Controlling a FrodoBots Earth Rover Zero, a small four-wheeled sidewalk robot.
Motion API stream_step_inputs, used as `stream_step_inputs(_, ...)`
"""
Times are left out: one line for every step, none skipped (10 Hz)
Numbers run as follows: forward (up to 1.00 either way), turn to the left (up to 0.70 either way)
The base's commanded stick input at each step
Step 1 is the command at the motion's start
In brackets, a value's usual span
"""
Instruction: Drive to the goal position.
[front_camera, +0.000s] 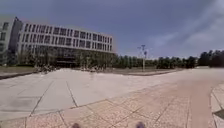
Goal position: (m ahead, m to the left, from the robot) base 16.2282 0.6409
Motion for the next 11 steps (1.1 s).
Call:
stream_step_inputs(0.45,0.27)
stream_step_inputs(0.45,0.27)
stream_step_inputs(0.45,0.27)
stream_step_inputs(0.45,0.27)
stream_step_inputs(0.45,0.27)
stream_step_inputs(0.45,0.27)
stream_step_inputs(0.45,0.27)
stream_step_inputs(0.45,0.27)
stream_step_inputs(0.45,0.27)
stream_step_inputs(0.45,0.27)
stream_step_inputs(0.45,0.27)
